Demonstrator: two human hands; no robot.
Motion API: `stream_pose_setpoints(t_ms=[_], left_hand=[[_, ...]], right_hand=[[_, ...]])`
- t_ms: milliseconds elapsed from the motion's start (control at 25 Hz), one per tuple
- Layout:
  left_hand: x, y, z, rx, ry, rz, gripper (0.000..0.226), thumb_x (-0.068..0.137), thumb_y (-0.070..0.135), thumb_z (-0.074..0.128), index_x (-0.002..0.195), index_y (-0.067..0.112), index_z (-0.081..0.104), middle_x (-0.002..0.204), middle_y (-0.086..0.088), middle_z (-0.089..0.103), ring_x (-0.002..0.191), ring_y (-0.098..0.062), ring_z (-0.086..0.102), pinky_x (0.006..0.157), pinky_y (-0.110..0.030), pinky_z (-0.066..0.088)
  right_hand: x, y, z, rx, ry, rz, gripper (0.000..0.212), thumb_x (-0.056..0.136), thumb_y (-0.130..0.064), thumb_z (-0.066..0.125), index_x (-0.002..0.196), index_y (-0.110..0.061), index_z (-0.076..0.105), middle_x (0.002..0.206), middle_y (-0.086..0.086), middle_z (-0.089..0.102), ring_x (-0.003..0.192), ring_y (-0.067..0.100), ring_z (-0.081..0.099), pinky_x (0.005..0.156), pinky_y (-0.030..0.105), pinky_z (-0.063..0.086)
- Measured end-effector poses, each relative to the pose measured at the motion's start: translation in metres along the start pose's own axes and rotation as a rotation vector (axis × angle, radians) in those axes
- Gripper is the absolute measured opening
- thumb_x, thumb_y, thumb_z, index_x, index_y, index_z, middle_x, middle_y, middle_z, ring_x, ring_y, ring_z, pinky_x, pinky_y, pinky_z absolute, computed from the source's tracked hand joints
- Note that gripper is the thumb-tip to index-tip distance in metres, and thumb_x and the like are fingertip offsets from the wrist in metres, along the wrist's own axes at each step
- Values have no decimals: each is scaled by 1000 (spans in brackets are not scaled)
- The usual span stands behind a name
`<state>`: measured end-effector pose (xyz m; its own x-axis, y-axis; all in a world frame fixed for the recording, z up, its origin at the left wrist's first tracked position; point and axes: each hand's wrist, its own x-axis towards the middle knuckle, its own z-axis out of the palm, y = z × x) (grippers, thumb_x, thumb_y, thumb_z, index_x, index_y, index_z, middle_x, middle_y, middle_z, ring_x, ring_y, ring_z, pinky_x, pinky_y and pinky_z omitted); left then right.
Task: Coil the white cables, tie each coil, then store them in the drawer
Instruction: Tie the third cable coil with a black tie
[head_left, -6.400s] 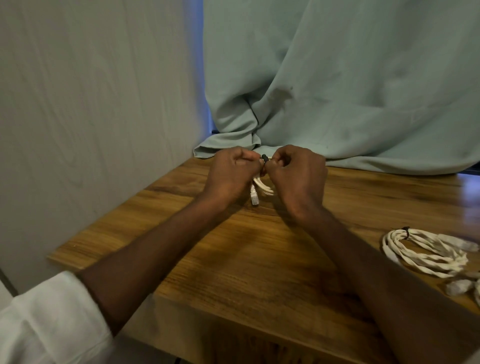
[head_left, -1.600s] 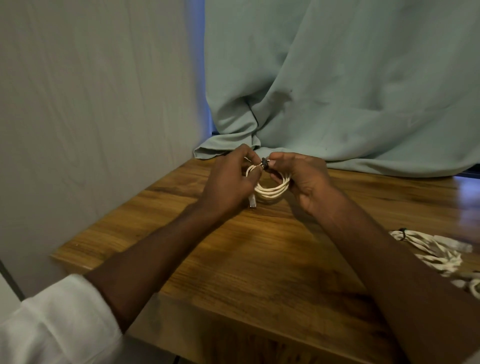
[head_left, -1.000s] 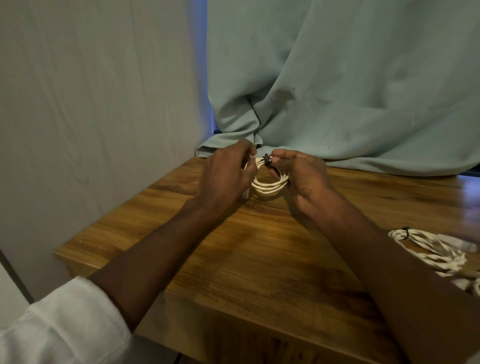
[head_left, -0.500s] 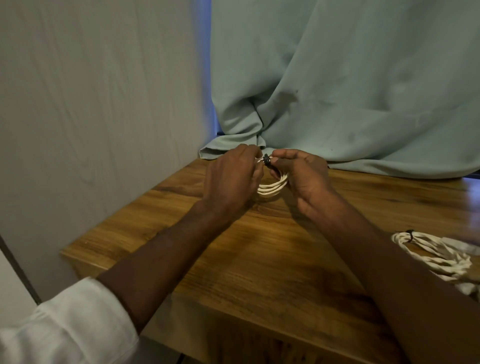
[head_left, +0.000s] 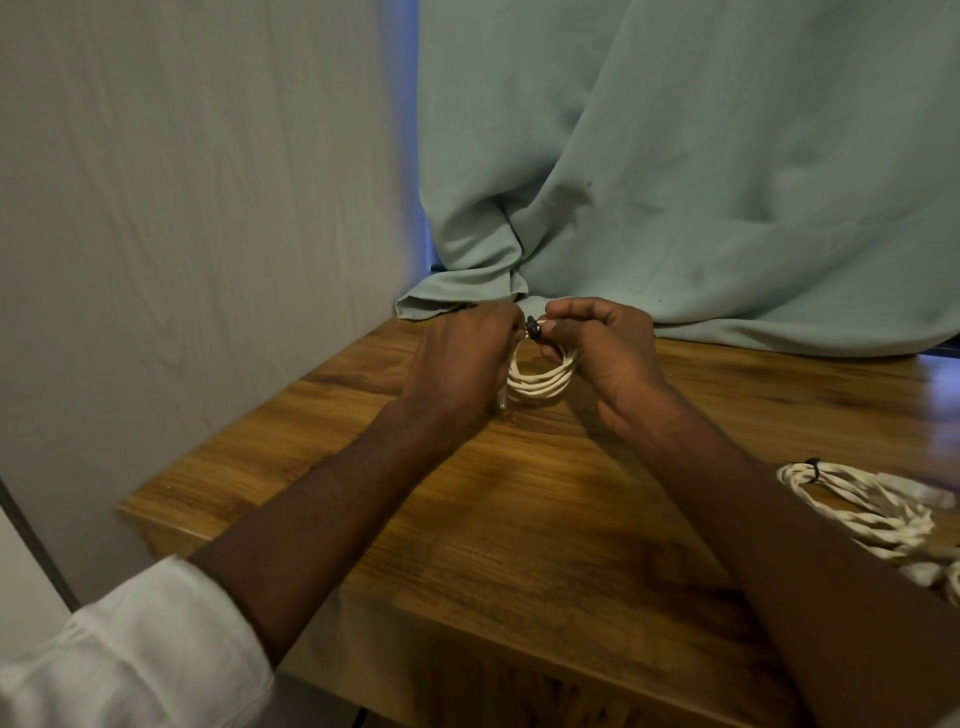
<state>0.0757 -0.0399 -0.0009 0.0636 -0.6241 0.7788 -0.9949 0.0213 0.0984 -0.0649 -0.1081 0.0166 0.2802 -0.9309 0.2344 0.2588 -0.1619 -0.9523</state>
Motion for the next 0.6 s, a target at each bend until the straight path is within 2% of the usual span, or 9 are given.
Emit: stream_pose_setpoints(t_ms=[200, 320, 480, 600], left_hand=[[1, -3, 2, -53, -58, 36, 13, 103, 25, 59, 105, 18, 70, 90, 0, 71, 77, -16, 63, 66, -34, 48], [0, -1, 0, -48, -70, 55, 12, 104, 26, 57, 104, 18, 66, 87, 1, 67, 72, -13, 59, 62, -30, 41], [-3, 3, 0, -69, -99, 11, 9, 104, 26, 55, 105, 19, 61, 89, 2, 64, 75, -14, 59, 65, -34, 49], [-3, 1, 4, -191, -92, -92, 2, 99, 23, 62, 98, 21, 63, 87, 5, 65, 78, -11, 61, 68, -35, 53]], right_hand=[[0, 0, -1, -113, -5, -46, 19, 88, 8, 71, 104, 0, 75, 97, 17, 76, 89, 28, 76, 74, 30, 65], [-1, 0, -1, -135, -10, -61, 17, 88, 9, 71, 104, 1, 75, 96, 20, 76, 84, 25, 74, 76, 33, 64], [1, 5, 2, -157, -13, -70, 17, 89, 5, 72, 103, -5, 76, 94, 20, 76, 80, 25, 74, 79, 43, 64], [3, 14, 3, -382, -23, -92, 12, 95, -9, 71, 103, -16, 77, 91, 6, 79, 80, 18, 77, 78, 44, 66]])
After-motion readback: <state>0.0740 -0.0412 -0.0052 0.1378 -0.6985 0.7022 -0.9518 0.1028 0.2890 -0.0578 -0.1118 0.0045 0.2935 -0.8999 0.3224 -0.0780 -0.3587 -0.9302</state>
